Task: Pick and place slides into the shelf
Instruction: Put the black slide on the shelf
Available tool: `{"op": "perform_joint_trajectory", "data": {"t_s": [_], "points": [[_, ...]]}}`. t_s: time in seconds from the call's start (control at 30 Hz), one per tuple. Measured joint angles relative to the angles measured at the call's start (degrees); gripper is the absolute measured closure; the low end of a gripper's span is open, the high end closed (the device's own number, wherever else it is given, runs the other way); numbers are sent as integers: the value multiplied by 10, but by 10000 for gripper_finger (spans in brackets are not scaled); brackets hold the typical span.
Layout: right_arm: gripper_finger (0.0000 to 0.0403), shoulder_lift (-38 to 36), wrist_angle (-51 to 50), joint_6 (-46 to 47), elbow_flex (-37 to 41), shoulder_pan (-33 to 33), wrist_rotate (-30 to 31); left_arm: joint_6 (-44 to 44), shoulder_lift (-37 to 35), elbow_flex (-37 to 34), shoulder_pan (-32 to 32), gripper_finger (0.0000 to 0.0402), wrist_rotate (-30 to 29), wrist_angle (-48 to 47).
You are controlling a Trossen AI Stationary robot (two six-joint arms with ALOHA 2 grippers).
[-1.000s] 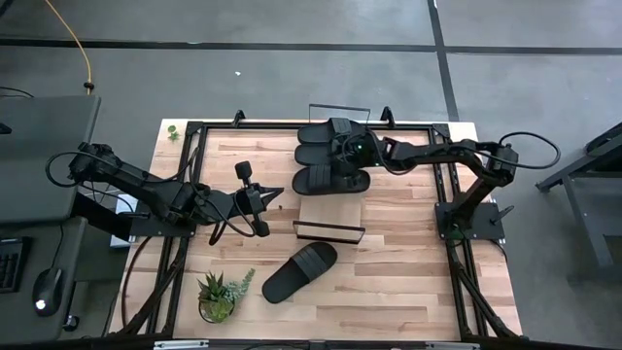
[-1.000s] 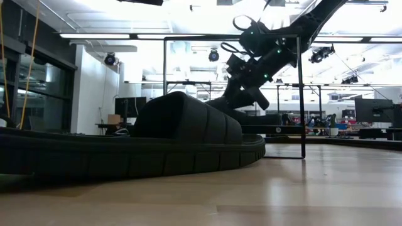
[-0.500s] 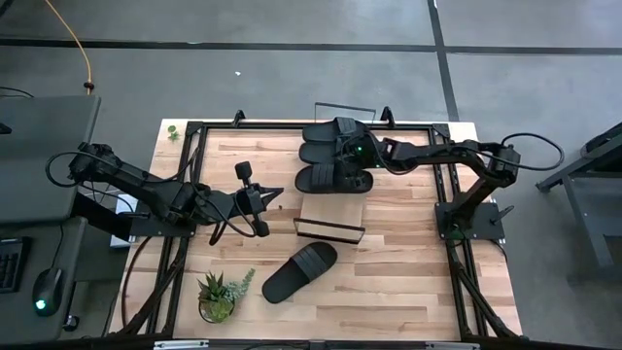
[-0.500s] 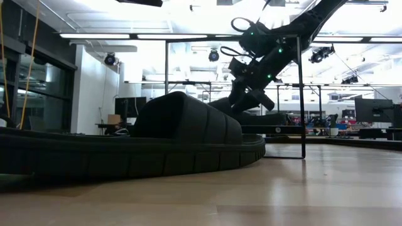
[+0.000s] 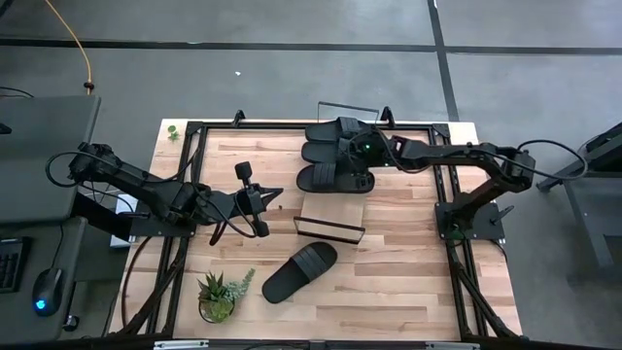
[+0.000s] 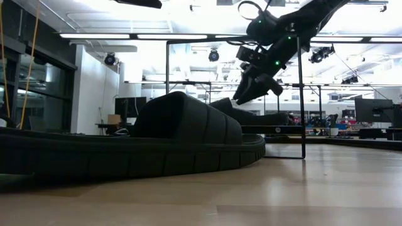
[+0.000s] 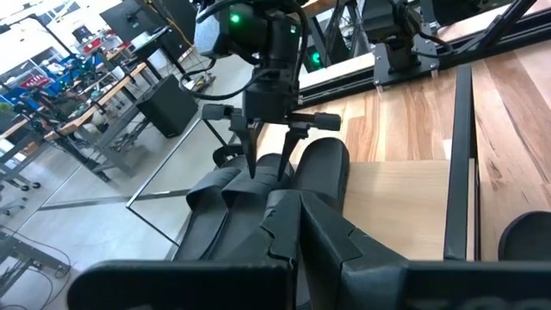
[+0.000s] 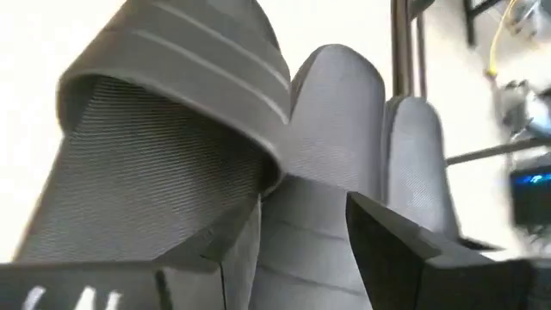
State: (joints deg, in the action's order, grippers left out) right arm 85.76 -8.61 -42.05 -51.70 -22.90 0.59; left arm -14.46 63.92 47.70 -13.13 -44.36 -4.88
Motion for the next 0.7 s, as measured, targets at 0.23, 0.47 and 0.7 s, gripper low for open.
{"op": "perform_joint_trajectory", "data": {"t_s": [0.23,0.47,0.7], "points": [[240,0,-42,34,0,28,42,2,0,0,0,401,0,-26],[240,1,-64,104,-15,91,244,12,0,0,0,401,0,-45],[240,1,-168,264,-100,154,314,14,0,0,0,401,50,-72]]}}
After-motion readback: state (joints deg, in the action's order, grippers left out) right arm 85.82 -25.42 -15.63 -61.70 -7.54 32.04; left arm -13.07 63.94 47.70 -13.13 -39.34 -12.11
